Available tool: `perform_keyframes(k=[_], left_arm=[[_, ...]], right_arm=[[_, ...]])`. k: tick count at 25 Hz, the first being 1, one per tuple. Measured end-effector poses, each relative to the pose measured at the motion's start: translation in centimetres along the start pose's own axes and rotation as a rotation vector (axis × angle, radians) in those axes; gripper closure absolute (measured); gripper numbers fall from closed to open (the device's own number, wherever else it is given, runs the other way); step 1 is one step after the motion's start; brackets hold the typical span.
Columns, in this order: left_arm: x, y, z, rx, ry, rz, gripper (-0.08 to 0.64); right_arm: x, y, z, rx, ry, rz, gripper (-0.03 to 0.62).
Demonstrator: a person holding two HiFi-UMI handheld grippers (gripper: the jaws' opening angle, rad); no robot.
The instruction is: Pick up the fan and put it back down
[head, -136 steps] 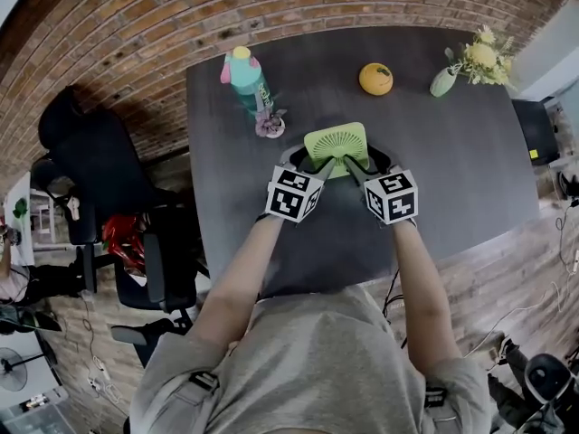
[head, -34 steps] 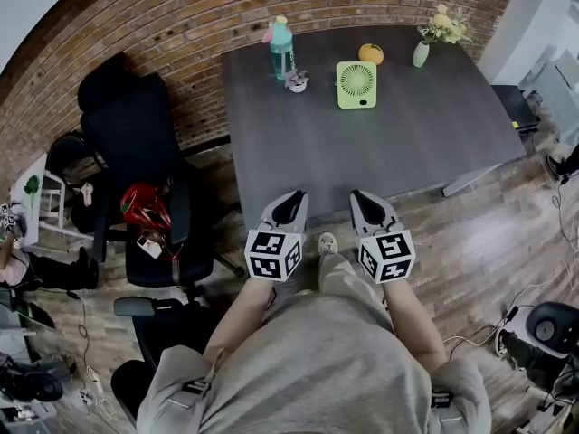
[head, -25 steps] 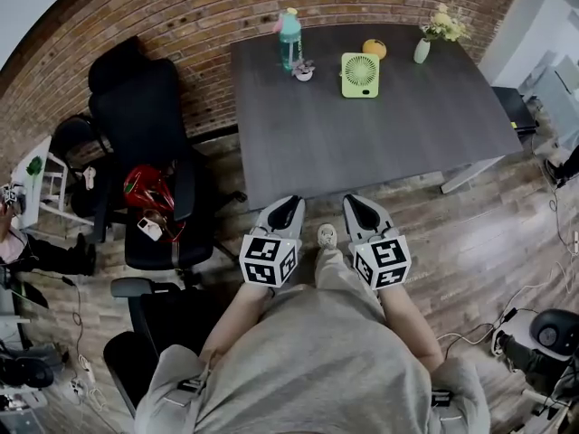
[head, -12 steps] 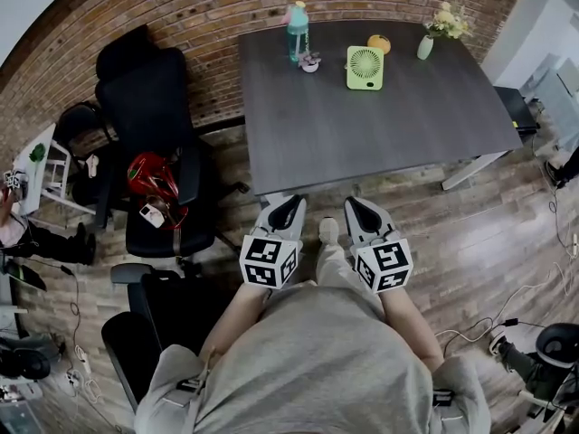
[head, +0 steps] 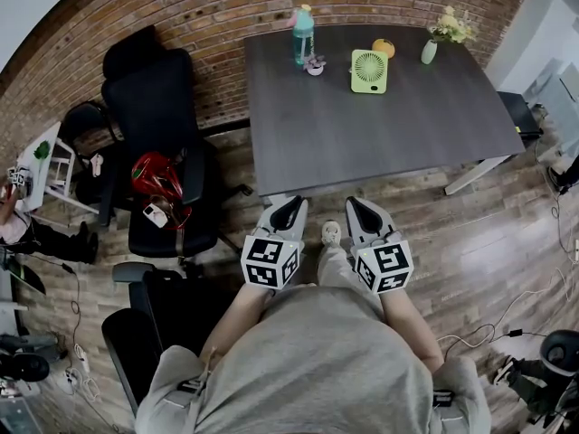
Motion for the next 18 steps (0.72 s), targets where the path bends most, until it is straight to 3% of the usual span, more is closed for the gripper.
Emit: perform_keyframes(k=[18], left_arm=[[0.74,0.31,0.06,0.0,0.0,0.021,0.518]], right_arm=[[0.26,0.16,-0.68,0.006,-0.003,0.011,0.592]])
Point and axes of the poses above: the fingertips, and each gripper's own axes: x forward along the fingers, z to its left, y out of its underside, the point moved 7 cm from there along -x, backward along the fingers, and after that the axes turned 13 degrees about -z, right-handed, at the moved point
